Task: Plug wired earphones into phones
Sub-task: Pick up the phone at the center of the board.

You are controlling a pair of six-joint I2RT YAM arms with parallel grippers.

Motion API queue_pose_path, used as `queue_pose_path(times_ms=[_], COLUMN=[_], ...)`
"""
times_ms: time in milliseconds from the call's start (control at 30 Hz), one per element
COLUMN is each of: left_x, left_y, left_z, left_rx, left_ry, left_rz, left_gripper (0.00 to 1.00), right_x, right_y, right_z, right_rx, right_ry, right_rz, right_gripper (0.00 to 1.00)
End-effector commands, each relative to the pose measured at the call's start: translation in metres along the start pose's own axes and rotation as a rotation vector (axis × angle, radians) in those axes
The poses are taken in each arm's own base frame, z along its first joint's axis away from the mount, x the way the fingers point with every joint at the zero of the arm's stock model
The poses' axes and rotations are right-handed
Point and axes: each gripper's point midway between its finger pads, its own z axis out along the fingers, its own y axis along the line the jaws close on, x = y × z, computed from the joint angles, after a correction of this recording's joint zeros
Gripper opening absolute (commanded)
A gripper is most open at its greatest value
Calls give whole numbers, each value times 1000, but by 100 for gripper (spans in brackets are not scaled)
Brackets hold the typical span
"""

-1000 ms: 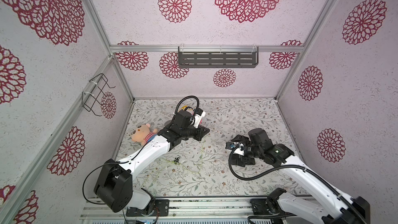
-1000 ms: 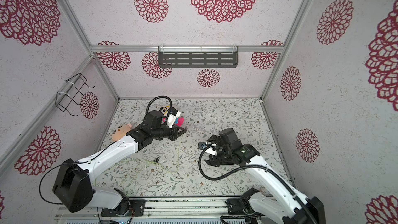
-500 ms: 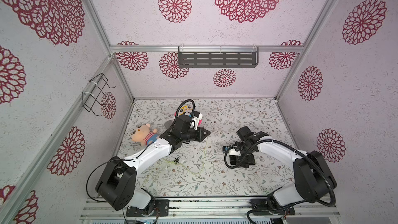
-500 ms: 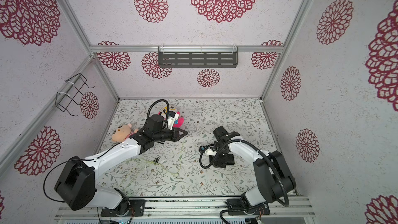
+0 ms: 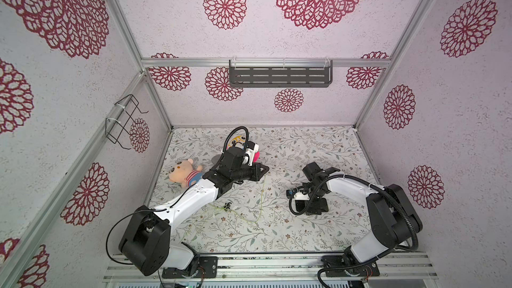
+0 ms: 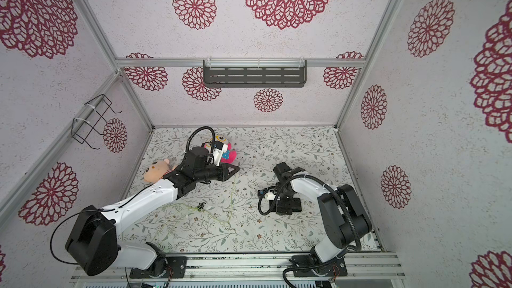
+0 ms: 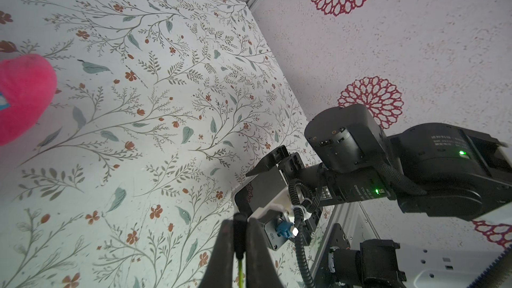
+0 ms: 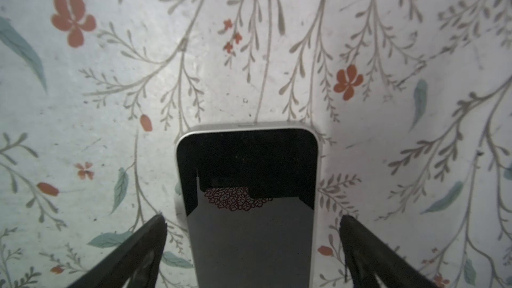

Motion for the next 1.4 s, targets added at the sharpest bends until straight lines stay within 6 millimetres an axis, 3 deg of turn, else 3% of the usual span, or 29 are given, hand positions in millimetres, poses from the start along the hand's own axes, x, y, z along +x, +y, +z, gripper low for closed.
queue_pose_path(times_ms=[0, 267, 833, 1167, 1367], left_x=[-6, -4, -4, -9, -17], left_y=[-2, 2, 2, 8, 2], left_z=[0, 3, 1, -4, -9], left_rx=[-5, -13, -21, -71, -45], left_ry=[-8, 4, 4, -21, -77], left_rz=[9, 5, 14, 44, 57], left_gripper=[0, 0, 0, 0, 0], right_x=[5, 10, 7, -19, -41], right_y=[2, 3, 10, -4, -19], right_z=[3, 13, 23, -5, -38], right_rx=[-13, -43, -124, 20, 225], right_ry=[29, 62, 57, -115, -287], right_rz=[-33, -48, -53, -50, -26], right_gripper=[98, 98, 70, 63, 60])
